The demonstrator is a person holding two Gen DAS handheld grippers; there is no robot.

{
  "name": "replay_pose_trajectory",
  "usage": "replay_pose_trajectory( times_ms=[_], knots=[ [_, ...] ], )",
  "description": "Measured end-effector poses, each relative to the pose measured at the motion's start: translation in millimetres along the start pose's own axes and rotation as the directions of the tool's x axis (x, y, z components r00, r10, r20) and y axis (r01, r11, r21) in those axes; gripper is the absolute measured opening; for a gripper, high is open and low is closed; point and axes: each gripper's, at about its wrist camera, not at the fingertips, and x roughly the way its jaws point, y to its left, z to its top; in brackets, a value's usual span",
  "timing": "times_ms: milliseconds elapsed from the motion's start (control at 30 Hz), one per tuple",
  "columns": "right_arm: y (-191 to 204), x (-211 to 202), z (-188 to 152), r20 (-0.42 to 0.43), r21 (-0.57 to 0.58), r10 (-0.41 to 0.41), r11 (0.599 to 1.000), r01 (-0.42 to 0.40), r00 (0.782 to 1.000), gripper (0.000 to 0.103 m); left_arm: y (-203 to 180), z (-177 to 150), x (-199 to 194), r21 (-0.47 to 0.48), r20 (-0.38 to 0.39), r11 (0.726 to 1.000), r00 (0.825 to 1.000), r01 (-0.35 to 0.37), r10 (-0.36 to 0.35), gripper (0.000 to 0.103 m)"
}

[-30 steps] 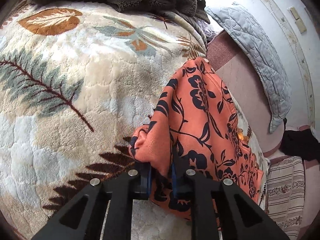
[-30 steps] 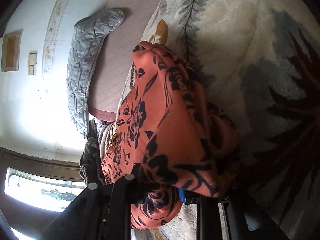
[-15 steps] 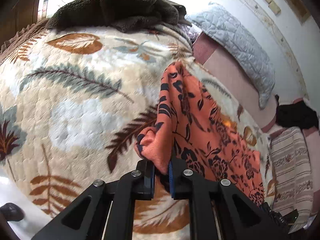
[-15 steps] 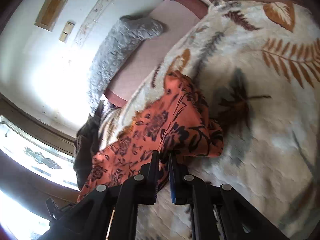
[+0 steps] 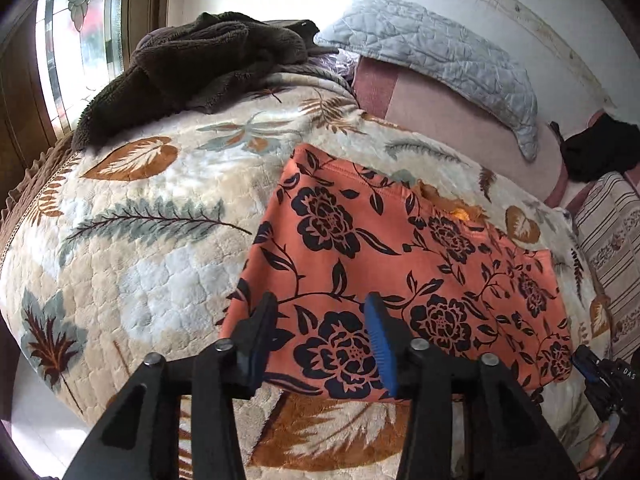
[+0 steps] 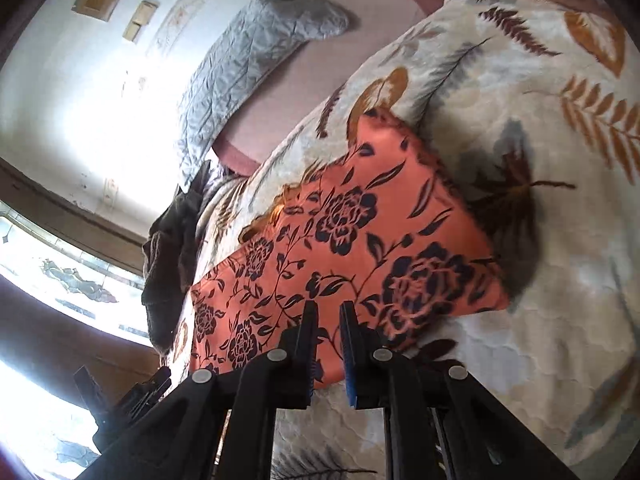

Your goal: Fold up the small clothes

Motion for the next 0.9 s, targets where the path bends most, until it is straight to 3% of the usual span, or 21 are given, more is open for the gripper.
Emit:
replay_pose_trajectory(
  times_ms=[67, 167, 233, 300, 400, 467, 567, 700, 833, 900],
  knots=[
    [-1, 26, 1, -0.052, 0.019, 0.001, 1.0, 0.0, 0.999, 0.013, -2, -4, 23, 0.018, -0.047, 1.0, 0.999, -0.025, 0.026, 0.048],
    [-23, 60, 0, -0.126, 0.086, -0.113, 0.988, 0.125, 0.985, 0.012, 7, -13, 62, 0.061, -0.16, 0.989, 0.977, -0.132, 0.14, 0.048],
    [-40, 65, 4, -0.151, 0.2, -0.045, 0.977, 0.075, 0.988, 0.012, 8, -11, 58, 0.049, -0.126, 0.992, 0.984, -0.118, 0.123, 0.05],
    [-39, 58, 18, -0.094, 0.201, -0.021, 0.979, 0.039, 0.995, 0.012, 6, -2, 53, 0.047, -0.098, 0.991, 0.987, -0.124, 0.128, 0.05],
    [-31, 53, 50, 0.018, 0.15, -0.025, 0.988, 0.022, 1.0, 0.012, 3, 12, 46, 0.027, 0.009, 0.994, 0.995, -0.101, 0.101, 0.051],
    [-30, 59, 73, 0.066, 0.149, -0.026, 0.989, 0.016, 0.997, 0.014, 1, 18, 52, 0.034, 0.043, 0.992, 0.992, -0.119, 0.117, 0.06],
    [-36, 74, 104, 0.12, 0.161, -0.048, 0.986, 0.028, 0.992, 0.014, 5, 17, 73, 0.054, 0.024, 0.983, 0.984, -0.176, 0.175, 0.061],
    [-63, 112, 133, 0.073, 0.249, -0.122, 0.963, 0.101, 0.99, 0.015, 13, 15, 97, 0.014, -0.051, 0.983, 0.982, -0.182, 0.182, 0.089],
    [-71, 109, 137, 0.091, 0.312, -0.075, 0.949, 0.043, 0.993, 0.015, 21, 19, 100, 0.002, -0.065, 0.986, 0.984, -0.165, 0.165, 0.095],
    [-61, 94, 132, 0.112, 0.275, -0.033, 0.961, 0.001, 0.993, 0.018, 20, 19, 88, 0.003, -0.017, 0.983, 0.983, -0.184, 0.184, 0.095]
  ],
)
